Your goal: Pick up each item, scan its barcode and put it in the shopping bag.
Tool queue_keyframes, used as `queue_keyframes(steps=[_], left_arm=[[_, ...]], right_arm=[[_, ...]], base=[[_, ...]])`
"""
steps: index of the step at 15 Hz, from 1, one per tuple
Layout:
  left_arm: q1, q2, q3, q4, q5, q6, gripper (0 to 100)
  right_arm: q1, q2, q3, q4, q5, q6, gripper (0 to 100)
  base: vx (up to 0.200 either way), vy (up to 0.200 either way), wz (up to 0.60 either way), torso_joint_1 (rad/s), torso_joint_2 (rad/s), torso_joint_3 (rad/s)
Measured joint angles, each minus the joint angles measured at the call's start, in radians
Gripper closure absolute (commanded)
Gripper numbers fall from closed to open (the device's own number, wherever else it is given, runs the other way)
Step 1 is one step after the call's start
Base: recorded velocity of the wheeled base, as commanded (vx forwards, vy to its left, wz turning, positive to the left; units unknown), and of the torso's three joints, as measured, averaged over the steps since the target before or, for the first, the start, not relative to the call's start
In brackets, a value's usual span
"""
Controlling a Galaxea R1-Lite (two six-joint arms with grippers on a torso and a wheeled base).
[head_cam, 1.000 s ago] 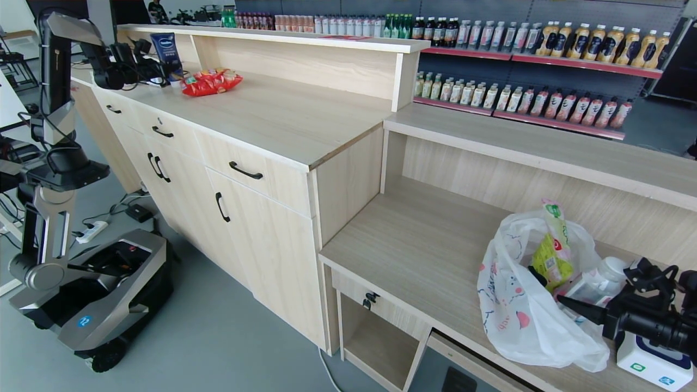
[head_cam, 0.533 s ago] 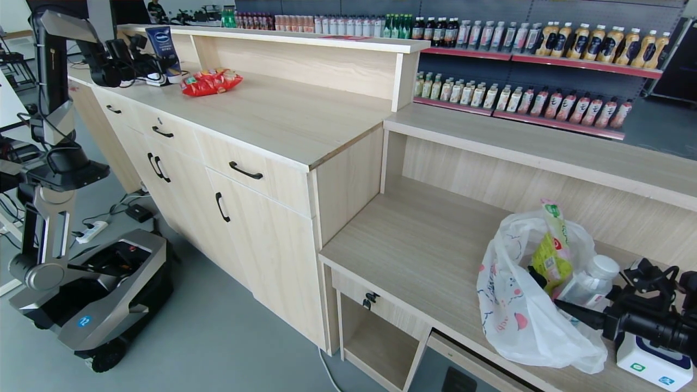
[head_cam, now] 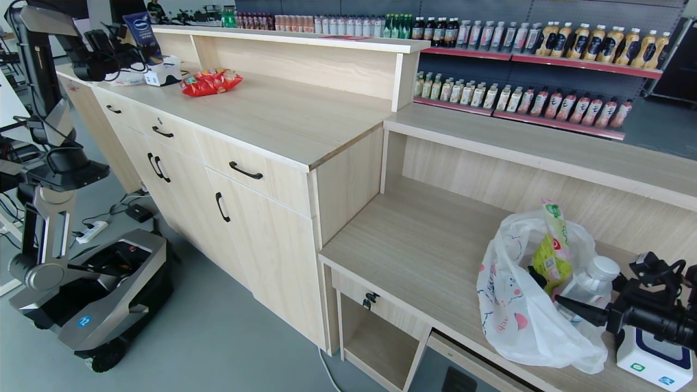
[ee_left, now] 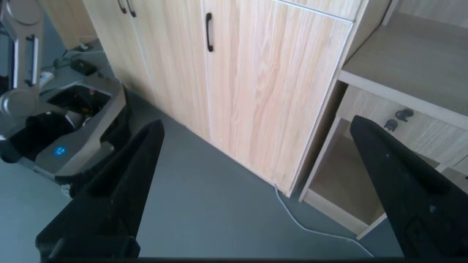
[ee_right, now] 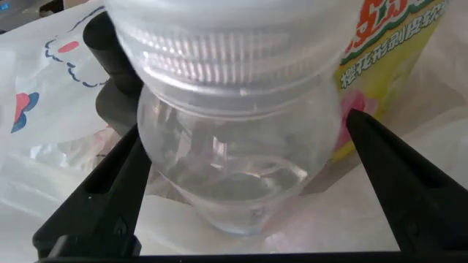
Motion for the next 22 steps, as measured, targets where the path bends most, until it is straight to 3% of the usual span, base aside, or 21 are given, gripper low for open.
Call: queue_keyframes(steps=[9,12,15,18,20,22], left_arm=[[0.001,0.0,0.0,0.0,0.0,0.0,0],[0.0,0.0,0.0,0.0,0.0,0.0,0],[0.0,0.0,0.0,0.0,0.0,0.0,0],[0.0,0.0,0.0,0.0,0.0,0.0,0],[0.0,0.0,0.0,0.0,0.0,0.0,0],[0.001,0.0,0.0,0.0,0.0,0.0,0]], right_arm=[[0.001,-0.315,0.014,0.097,0.018,0.078,0],[0.001,-0.488,0.025,0.124,0.015,0.113,0],[-0.001,-0.678,0.004,0.144,0.001,0.274,0],[-0.043,-0.864,-0.017,0.276,-0.017,0.362,0],[-0.109,-0.95,0.01,0.378,-0.097,0.371,0],[-0.138,-0.989,0.022,0.465,-0.299,0.34,0]], base=[[0.0,0.0,0.0,0.0,0.0,0.0],[0.0,0.0,-0.6,0.001,0.0,0.004],[0.0,0.0,-0.6,0.006,0.01,0.001],[0.0,0.0,-0.6,-0.002,0.0,0.002],[0.0,0.0,-0.6,0.002,0.0,0.002],[0.0,0.0,-0.6,0.002,0.0,0.005]])
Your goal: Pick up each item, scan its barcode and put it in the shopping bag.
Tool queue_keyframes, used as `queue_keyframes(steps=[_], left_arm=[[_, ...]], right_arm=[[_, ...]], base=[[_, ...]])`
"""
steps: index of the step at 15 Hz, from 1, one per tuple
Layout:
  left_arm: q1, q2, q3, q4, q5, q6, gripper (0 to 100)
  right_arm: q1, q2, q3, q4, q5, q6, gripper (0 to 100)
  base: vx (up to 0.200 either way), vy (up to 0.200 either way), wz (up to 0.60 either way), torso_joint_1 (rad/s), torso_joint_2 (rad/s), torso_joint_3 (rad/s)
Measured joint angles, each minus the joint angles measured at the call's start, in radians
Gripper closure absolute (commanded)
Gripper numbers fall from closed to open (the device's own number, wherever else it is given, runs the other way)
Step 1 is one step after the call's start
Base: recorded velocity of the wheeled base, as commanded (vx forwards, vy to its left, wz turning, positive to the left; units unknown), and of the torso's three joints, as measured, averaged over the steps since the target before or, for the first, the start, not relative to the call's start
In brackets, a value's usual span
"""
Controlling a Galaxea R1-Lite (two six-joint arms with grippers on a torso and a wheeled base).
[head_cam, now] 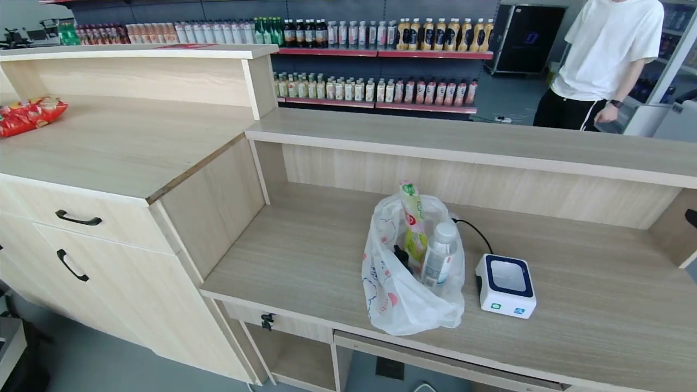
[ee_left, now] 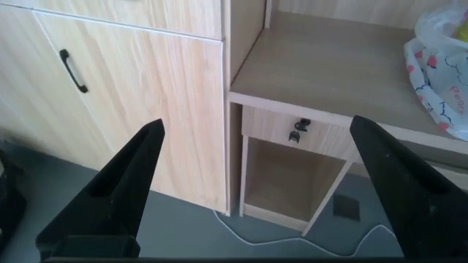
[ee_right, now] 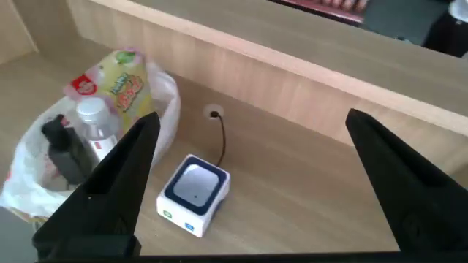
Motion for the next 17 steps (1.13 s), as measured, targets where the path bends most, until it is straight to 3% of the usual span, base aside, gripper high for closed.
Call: queue_keyframes(steps=[4,9,13,17], left_arm=[[-0.001,0.0,0.0,0.0,0.0,0.0,0],[0.0,0.0,0.0,0.0,0.0,0.0,0],[0.0,0.0,0.0,0.0,0.0,0.0,0],[0.0,0.0,0.0,0.0,0.0,0.0,0]], right_arm=[[0.043,-0.045,0.033,0.228,-0.47,-0.007,0],[0.226,-0.353,0.27,0.273,-0.653,0.113,0],[0.358,-0.697,0.413,0.576,-0.792,0.156,0],[0.436,-0.888,0.443,0.671,-0.822,0.183,0]], base=[[0.0,0.0,-0.15,0.001,0.0,0.002],[0.0,0.0,0.0,0.0,0.0,0.0],[0.0,0.0,0.0,0.0,0.0,0.0],[0.0,0.0,0.0,0.0,0.0,0.0]])
